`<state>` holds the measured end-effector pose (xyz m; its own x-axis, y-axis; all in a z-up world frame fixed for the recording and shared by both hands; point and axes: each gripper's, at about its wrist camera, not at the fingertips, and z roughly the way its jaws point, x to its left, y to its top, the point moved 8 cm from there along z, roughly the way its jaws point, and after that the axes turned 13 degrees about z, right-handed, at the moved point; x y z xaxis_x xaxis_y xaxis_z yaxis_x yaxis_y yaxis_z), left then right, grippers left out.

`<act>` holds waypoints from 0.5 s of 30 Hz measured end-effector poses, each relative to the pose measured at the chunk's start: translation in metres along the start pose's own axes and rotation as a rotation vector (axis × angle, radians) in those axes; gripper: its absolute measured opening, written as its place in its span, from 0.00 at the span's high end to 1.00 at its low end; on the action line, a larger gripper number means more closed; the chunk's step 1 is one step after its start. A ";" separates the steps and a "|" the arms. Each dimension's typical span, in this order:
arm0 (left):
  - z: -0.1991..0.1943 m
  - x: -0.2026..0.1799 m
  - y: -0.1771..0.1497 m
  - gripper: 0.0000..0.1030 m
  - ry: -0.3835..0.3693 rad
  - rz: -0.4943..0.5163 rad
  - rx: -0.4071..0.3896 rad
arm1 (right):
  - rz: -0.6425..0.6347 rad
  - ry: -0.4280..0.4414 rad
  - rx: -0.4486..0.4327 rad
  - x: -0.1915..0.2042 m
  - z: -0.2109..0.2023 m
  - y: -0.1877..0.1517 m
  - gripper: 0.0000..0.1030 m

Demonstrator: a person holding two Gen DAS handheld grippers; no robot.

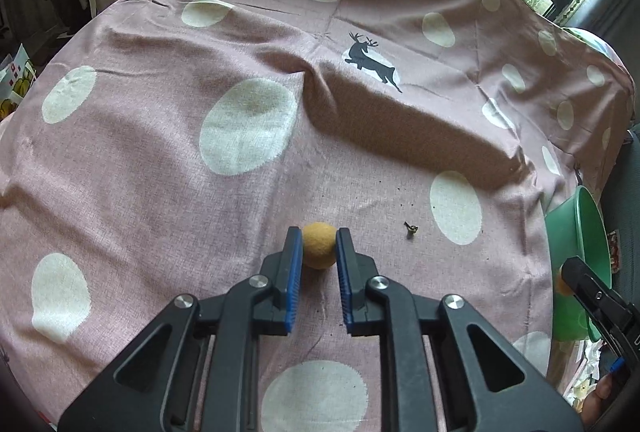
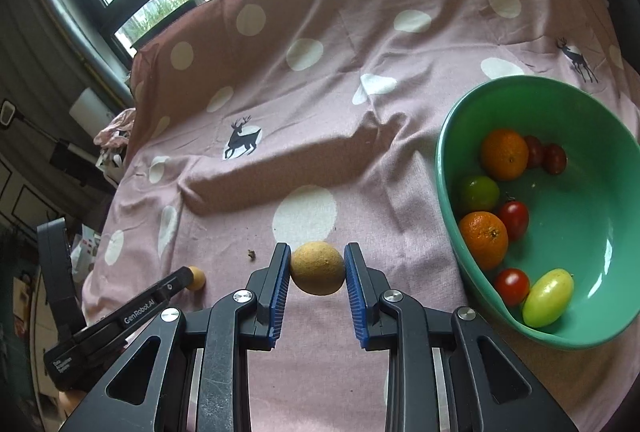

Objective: Organize fruits
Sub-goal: 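Lift the tan fruit with the right gripper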

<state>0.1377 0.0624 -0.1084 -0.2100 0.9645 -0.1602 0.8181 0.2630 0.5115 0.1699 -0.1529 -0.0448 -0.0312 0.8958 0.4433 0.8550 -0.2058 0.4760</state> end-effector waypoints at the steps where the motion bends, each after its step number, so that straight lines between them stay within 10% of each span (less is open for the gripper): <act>1: 0.000 0.000 0.000 0.84 0.003 -0.001 -0.006 | 0.002 0.001 0.002 0.000 0.000 0.000 0.73; 15: -0.004 -0.022 0.001 0.92 -0.024 0.045 -0.034 | 0.010 0.000 0.004 -0.002 -0.001 0.001 0.73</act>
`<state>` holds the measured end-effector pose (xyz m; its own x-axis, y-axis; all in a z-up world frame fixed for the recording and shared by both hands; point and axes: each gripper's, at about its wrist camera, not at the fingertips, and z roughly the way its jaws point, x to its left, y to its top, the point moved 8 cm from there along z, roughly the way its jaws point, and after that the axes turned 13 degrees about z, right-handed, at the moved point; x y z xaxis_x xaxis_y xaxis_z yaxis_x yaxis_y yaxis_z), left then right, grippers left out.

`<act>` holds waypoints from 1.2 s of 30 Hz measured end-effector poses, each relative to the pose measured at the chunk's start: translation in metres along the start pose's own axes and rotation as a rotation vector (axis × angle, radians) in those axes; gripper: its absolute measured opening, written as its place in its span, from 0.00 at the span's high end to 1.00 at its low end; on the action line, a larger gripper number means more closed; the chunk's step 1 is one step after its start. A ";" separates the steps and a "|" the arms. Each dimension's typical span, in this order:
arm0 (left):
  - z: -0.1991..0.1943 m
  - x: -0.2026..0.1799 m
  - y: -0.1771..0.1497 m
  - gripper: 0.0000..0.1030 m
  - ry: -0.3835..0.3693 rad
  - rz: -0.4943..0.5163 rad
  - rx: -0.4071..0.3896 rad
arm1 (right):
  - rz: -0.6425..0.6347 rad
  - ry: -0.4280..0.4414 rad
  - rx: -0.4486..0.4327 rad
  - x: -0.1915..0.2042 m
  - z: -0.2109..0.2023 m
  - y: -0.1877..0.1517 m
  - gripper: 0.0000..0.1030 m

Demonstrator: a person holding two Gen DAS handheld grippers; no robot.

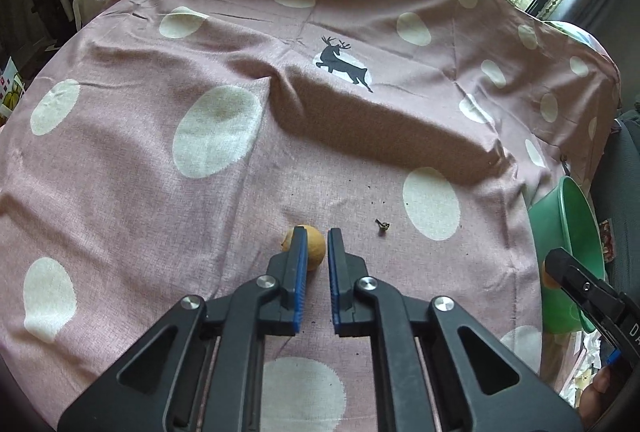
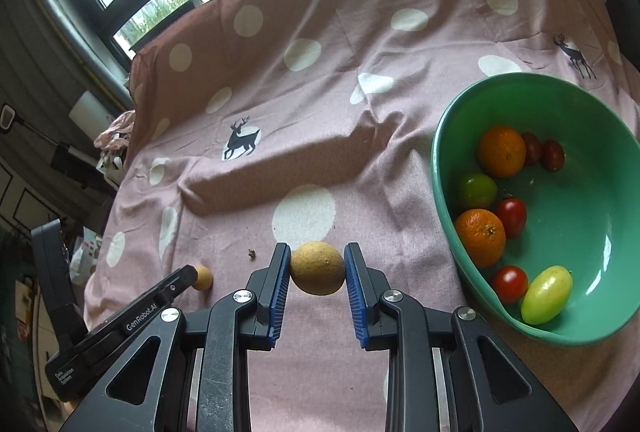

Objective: Organize fruits
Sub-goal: 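Lift the tan fruit with the right gripper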

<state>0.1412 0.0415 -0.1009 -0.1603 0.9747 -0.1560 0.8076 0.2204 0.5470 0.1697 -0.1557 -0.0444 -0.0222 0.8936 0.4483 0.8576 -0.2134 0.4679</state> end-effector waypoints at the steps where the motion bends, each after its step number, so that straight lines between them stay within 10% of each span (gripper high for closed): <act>1: 0.000 0.000 0.000 0.92 0.005 0.003 0.000 | 0.001 -0.003 0.001 0.000 0.000 0.000 0.73; 12: 0.001 0.014 0.000 0.92 -0.091 -0.102 0.006 | 0.006 0.004 0.007 -0.001 -0.001 -0.001 0.73; 36: 0.014 0.006 -0.004 0.73 0.080 0.023 0.046 | 0.016 0.006 0.015 -0.002 -0.004 -0.001 0.73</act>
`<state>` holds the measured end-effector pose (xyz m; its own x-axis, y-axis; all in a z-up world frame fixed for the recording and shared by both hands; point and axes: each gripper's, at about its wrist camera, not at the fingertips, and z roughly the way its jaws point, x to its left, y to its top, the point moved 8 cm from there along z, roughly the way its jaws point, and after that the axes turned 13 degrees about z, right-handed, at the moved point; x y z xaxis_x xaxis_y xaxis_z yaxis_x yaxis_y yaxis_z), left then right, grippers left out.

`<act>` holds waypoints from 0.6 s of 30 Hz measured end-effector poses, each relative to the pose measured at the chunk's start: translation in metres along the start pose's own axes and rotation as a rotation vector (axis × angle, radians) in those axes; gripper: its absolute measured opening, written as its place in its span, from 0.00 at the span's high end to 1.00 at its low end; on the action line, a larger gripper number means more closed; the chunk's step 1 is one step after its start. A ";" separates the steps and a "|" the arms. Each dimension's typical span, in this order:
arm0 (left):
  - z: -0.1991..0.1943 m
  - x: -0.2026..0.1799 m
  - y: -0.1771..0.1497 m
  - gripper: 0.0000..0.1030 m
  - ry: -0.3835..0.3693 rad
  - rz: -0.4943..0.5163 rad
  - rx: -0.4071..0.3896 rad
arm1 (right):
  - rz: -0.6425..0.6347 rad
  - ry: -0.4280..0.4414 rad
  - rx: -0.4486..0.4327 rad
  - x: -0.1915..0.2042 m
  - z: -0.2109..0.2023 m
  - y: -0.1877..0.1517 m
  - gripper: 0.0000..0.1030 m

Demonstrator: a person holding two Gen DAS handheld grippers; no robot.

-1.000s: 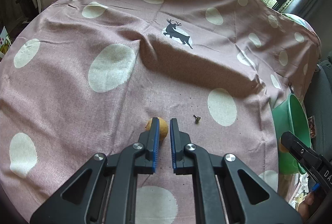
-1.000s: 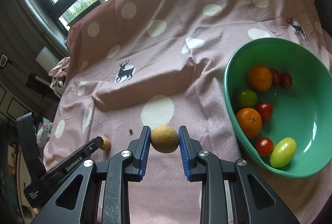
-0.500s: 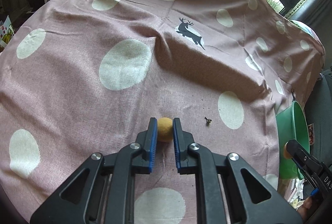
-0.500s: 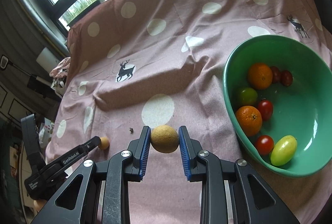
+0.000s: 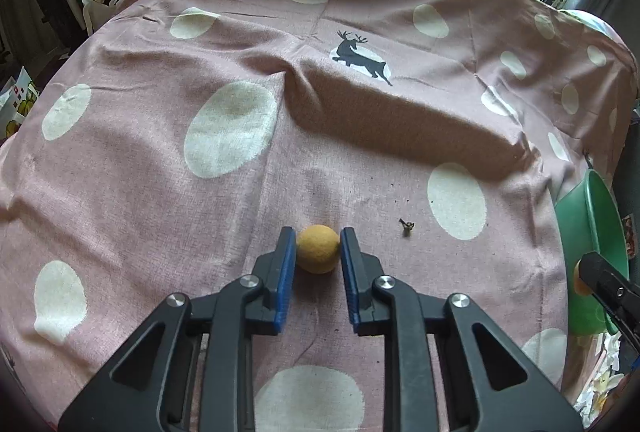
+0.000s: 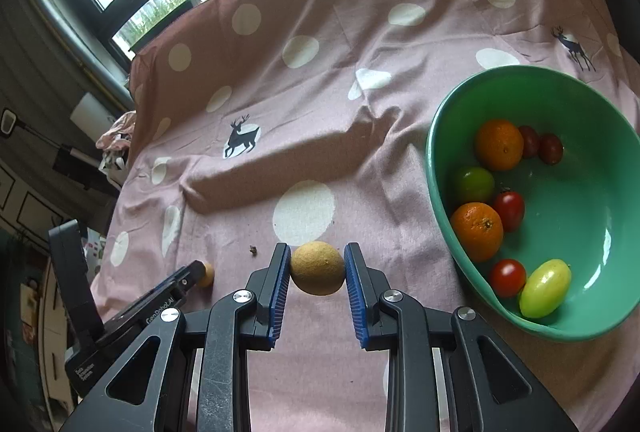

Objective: Organize fruits
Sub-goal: 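Lift the tan fruit with the right gripper, then carry the tan fruit over the green bowl with the right gripper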

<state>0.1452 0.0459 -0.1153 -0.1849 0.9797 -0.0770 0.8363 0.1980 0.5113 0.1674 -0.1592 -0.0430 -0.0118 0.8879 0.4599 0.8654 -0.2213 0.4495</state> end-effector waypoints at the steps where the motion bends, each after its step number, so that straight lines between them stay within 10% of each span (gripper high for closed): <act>1: 0.006 -0.003 -0.004 0.73 -0.016 0.001 0.035 | 0.000 -0.001 -0.001 0.000 0.000 0.000 0.73; 18: -0.003 -0.013 -0.001 0.77 0.070 0.042 -0.017 | -0.002 -0.014 -0.015 -0.003 -0.003 0.002 0.73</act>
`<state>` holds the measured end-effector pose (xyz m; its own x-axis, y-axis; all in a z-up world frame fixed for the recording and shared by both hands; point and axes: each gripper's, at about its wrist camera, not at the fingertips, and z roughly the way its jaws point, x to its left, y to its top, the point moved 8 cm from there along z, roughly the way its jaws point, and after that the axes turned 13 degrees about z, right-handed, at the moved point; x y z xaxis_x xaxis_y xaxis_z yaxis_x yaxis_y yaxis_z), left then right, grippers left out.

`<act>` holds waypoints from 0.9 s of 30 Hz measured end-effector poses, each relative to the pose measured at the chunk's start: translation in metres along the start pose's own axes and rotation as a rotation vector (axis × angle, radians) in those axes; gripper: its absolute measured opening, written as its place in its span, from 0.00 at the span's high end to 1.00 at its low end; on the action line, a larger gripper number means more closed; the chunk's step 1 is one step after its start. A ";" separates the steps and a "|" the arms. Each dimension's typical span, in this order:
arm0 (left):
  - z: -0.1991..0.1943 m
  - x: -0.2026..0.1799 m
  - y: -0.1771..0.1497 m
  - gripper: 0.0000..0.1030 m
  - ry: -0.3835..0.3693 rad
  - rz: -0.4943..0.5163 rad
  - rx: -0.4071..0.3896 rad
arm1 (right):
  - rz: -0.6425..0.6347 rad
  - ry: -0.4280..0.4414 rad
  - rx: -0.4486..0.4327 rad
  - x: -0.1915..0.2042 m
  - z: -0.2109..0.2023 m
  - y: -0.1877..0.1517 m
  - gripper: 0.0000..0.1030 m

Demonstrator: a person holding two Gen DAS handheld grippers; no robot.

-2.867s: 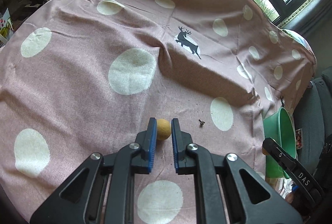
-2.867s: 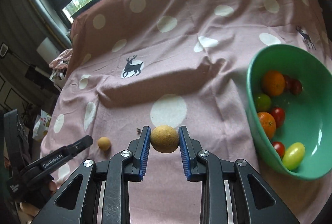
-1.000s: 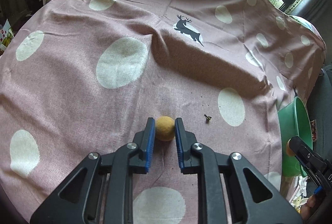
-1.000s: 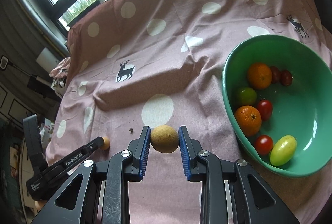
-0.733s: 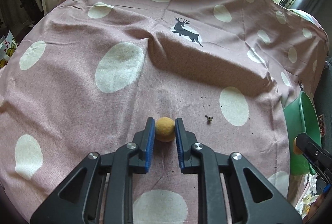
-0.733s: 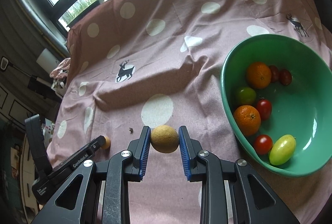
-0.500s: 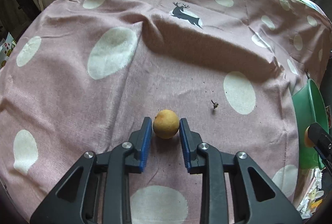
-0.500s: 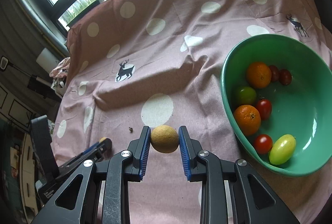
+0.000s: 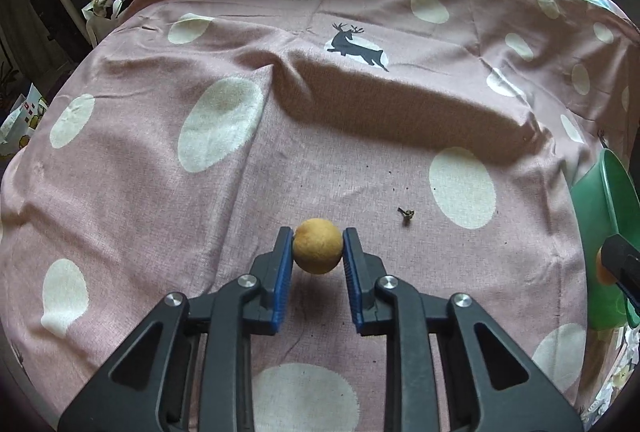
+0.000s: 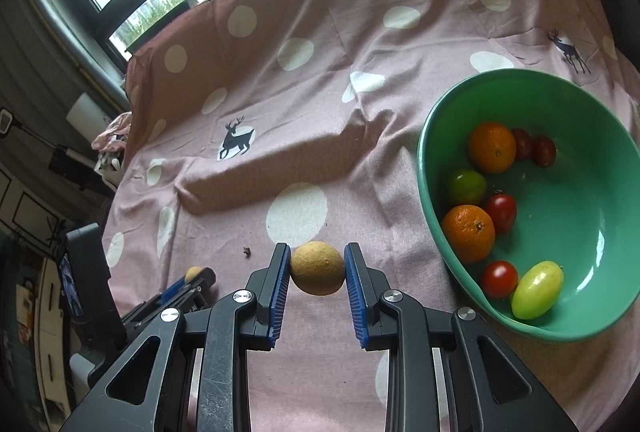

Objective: Organize fruits
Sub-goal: 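Carry the tan fruit over the green bowl with the right gripper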

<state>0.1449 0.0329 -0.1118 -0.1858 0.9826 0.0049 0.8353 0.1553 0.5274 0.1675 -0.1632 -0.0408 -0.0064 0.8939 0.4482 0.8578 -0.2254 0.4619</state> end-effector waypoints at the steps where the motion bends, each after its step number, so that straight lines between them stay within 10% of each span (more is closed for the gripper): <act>1: -0.006 -0.002 0.002 0.77 -0.010 0.000 -0.017 | -0.001 0.001 -0.005 0.000 -0.001 0.000 0.73; 17: -0.125 -0.115 0.038 0.77 -0.166 0.243 -0.352 | 0.125 0.022 -0.172 -0.048 -0.061 0.038 0.73; 27: -0.124 -0.222 0.044 0.76 -0.292 0.441 -0.352 | 0.309 -0.092 -0.253 -0.133 -0.088 0.060 0.73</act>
<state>0.1588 -0.1915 0.0152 0.3269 0.9417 0.0795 0.5717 -0.2640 0.7768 0.1742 -0.3295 -0.0054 0.2879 0.7974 0.5304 0.6585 -0.5670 0.4949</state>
